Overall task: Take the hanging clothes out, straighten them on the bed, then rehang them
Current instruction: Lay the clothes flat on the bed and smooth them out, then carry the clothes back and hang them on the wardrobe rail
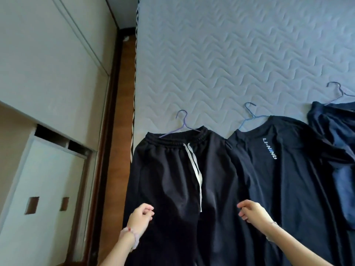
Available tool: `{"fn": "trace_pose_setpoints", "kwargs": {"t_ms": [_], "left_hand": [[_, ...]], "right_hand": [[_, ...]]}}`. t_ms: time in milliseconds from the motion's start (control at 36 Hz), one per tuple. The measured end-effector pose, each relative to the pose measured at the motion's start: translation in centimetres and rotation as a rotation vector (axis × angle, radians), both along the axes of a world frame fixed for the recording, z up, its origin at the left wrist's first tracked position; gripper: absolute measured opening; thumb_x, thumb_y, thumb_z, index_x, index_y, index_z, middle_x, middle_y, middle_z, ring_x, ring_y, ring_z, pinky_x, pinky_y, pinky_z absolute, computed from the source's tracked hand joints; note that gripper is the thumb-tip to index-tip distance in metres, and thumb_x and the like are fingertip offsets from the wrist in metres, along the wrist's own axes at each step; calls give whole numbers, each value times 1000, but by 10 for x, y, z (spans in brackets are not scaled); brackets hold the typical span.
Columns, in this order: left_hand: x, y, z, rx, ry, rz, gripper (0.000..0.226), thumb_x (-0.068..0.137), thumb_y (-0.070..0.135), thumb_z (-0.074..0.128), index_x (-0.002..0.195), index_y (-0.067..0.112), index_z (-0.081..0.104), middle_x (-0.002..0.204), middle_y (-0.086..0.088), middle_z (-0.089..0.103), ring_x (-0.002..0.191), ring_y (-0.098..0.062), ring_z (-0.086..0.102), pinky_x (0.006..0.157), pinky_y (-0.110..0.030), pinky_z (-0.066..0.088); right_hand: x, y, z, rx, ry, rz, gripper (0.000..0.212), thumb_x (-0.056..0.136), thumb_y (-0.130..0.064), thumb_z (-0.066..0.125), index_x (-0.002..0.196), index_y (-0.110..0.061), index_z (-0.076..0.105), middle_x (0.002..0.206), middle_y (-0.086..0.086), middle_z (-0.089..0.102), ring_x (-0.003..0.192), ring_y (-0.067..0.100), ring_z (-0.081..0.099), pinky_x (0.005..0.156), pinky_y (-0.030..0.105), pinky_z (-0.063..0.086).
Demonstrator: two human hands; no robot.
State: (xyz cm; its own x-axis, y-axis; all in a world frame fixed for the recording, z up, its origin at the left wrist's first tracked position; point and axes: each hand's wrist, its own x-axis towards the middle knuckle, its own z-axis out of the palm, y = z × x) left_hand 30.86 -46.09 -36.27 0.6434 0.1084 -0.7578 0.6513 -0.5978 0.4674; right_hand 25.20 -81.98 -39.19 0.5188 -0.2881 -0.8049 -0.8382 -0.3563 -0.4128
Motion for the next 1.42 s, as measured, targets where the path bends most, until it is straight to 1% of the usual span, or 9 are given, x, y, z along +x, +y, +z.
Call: {"fn": "trace_pose_setpoints", "kwargs": {"t_ms": [250,444,583,694,861,1000,1167,1278,1417], "left_hand": [[203,-12,-67,357,-390,-402,45,91,12,53,134,10,45,143,-10,40,131,-30,39,109,-39,32],[263,-26,-106,430,-236,-359,58,92,20,48,144,7,25,145,-20,34,129,-40,39,106,-46,36],[273,-26,-113,437,-160,-307,50,87,24,60,126,-3,42,118,-26,57,101,-42,58,84,-43,47],[259,-16,-98,345,-209,-362,32,83,31,61,110,13,61,104,-15,68,90,-34,62,79,-38,50],[215,-8,-32,205,-301,-219,25,79,43,64,100,30,63,100,0,68,93,-30,62,76,-38,51],[154,-3,41,-86,-308,-39,30,68,56,64,91,38,69,100,13,71,100,-17,63,94,-44,48],[73,-3,116,-124,-452,-57,13,85,40,64,73,35,64,73,17,69,83,-8,62,74,-31,48],[30,10,171,-146,-589,-73,16,85,31,65,70,33,61,63,16,68,77,-6,61,62,-9,45],[-23,18,249,-203,-707,-90,16,84,32,65,69,31,64,65,12,70,80,-11,63,76,-29,49]], "right_hand": [[44,-12,-52,-113,-154,-91,35,87,0,46,82,-28,67,77,-3,72,74,12,63,74,30,51],[27,-32,-64,-153,-157,-194,38,89,5,45,86,-26,67,81,0,72,80,16,65,77,30,50],[15,-39,-71,-153,-134,-232,40,88,8,44,85,-25,67,79,1,71,77,17,64,76,31,50],[8,-37,-71,-121,-120,-276,38,89,5,43,87,-24,67,79,2,71,76,17,63,74,29,49],[6,-16,-51,-46,-91,-323,37,88,5,41,86,-21,67,76,2,69,72,16,60,65,24,46],[1,6,-12,-13,-99,-337,35,89,4,40,88,-19,65,75,1,68,70,14,60,59,21,45],[-25,31,48,20,-172,-404,34,89,3,39,87,-20,64,77,2,67,68,14,60,58,21,44],[-63,47,78,62,-215,-469,32,90,4,39,87,-18,63,76,4,66,66,14,58,58,22,44],[-139,63,97,123,-194,-582,29,90,8,40,85,-13,60,71,6,62,60,15,54,55,22,37]]}}
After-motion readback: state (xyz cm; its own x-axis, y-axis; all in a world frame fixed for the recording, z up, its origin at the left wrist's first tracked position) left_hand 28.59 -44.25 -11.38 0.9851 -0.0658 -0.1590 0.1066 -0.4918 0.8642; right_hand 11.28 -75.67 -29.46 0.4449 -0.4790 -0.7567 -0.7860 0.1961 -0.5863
